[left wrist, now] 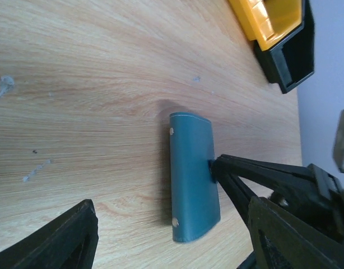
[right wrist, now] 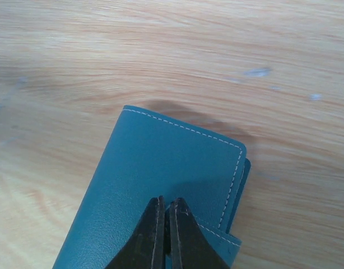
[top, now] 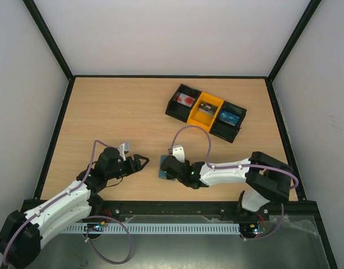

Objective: Take the credit cards out of the card holder

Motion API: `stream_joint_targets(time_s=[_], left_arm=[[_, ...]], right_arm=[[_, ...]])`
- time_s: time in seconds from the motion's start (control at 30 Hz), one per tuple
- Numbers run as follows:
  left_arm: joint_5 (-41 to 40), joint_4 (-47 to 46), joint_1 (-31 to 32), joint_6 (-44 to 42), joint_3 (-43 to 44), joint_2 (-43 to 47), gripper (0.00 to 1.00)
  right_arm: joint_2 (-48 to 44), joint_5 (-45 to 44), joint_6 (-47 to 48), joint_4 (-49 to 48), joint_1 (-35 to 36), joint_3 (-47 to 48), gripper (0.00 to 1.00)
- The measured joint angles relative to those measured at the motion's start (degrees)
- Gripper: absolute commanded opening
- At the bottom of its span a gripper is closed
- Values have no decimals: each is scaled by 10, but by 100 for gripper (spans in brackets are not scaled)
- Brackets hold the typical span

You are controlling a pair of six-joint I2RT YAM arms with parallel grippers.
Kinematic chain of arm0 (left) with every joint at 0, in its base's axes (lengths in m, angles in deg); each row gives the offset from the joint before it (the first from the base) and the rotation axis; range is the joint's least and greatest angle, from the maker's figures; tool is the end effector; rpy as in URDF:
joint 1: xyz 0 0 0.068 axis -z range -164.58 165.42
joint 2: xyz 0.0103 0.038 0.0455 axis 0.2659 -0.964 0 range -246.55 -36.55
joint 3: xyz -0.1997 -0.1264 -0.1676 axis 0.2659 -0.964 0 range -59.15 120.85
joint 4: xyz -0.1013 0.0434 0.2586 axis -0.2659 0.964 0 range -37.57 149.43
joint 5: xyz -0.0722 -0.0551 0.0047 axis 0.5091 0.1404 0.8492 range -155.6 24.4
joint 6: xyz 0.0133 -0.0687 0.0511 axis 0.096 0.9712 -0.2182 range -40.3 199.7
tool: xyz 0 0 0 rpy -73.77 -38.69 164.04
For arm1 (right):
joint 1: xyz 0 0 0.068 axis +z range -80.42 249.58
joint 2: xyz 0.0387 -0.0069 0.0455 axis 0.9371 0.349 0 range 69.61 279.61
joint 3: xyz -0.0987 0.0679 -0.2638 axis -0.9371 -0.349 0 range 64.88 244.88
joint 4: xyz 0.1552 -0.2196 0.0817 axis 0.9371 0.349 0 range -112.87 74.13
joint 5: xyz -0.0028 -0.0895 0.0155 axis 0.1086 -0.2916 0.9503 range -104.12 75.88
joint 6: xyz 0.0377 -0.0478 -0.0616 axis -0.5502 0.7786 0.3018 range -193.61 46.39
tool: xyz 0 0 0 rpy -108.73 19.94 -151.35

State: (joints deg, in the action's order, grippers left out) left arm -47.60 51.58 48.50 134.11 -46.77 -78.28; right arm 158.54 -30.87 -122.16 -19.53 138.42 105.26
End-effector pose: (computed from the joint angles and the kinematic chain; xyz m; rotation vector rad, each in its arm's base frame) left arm 0.1548 -0.1291 0.1527 -0.2115 2.2859 -1.2015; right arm 0.1384 0.2966 0.1195 -0.3152 2.4836 0.5469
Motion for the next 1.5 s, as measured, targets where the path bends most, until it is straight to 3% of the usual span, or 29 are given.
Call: stream_joint_targets(time_s=[0.2, 0.87, 1.17, 1.27, 1.4, 1.5], left_arm=[[1, -14, 0, 0, -19, -20, 57], [45, -200, 3, 33, -77, -152, 62], [45, -250, 16, 49, -77, -200, 55], [45, -261, 21, 57, -77, -208, 47], [46, -274, 24, 70, -77, -210, 29], [44, -278, 24, 73, -77, -210, 23]], right_arm=[[0, 50, 1, -77, 12, -3, 2], [9, 102, 6, -266, 17, -74, 2], [9, 108, 10, -282, 19, -75, 2], [9, 109, 10, -285, 20, -75, 2], [9, 111, 11, -286, 21, -75, 2], [9, 112, 11, -291, 21, -77, 2]])
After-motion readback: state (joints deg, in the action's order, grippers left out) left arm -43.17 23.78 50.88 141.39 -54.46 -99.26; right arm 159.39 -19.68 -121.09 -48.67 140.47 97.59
